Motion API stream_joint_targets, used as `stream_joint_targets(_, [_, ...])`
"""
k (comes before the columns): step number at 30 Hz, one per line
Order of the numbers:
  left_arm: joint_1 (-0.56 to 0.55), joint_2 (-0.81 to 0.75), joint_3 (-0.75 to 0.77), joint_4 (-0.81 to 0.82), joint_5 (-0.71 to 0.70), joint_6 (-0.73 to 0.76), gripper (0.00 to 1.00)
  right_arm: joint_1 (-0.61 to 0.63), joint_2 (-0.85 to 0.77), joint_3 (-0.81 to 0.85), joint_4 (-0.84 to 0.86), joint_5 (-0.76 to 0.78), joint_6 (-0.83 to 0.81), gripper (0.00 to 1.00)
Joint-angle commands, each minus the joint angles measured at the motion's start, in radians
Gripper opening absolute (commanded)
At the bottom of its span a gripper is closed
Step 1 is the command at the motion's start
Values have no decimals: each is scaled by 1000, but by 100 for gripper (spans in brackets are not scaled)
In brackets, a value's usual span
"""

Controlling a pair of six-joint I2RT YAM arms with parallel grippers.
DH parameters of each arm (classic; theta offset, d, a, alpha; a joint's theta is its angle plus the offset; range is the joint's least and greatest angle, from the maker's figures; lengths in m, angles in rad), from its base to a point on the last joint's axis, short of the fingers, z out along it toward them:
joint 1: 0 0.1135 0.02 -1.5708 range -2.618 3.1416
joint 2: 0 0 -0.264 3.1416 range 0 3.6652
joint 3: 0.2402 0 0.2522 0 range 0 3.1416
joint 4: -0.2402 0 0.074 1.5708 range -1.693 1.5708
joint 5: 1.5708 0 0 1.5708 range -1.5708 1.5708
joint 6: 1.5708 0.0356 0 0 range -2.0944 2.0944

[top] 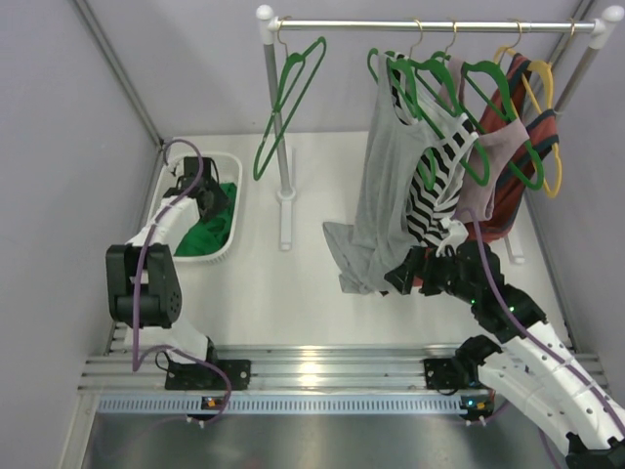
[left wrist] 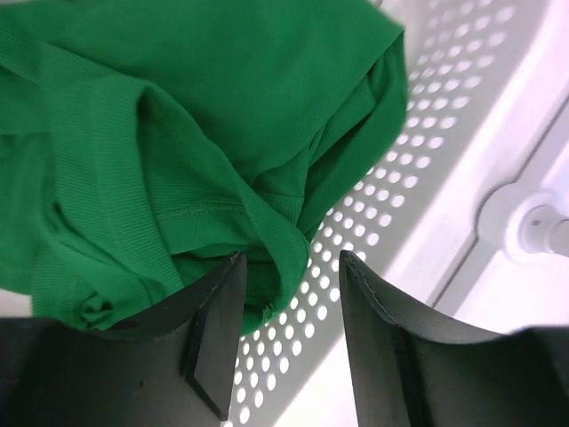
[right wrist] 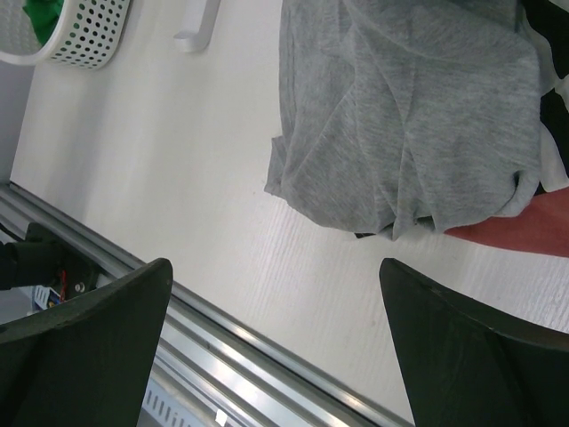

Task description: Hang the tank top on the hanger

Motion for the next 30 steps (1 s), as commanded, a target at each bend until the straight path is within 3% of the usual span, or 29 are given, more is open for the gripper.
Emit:
stream_joint_targets(1, [2, 65, 14, 60, 59, -22, 51, 11, -9, 19, 41, -8, 1, 100])
stream_joint_targets(10, [2, 148, 18, 46, 28, -43, 40, 11, -41, 3, 25, -5, 13, 100])
stream_joint_targets(12, [2, 146, 14, 44, 23, -42, 31, 11, -41, 1, 30, -8, 15, 100])
stream_joint_targets(13, [2, 142, 14, 35, 19, -42, 18, 11, -38, 3, 28, -11, 16, 100])
stream_joint_targets(15, [2, 110, 21, 20, 11, -34, 1, 11, -40, 4, 30, -13, 16, 100])
stream_joint_targets(23, [2, -143, 114, -129, -41, 64, 0, 11, -34, 30, 39, -16, 16, 100])
stream_joint_targets(30, [2, -361, 301, -277, -46, 159, 0, 11, 14, 87, 65, -17, 3, 100])
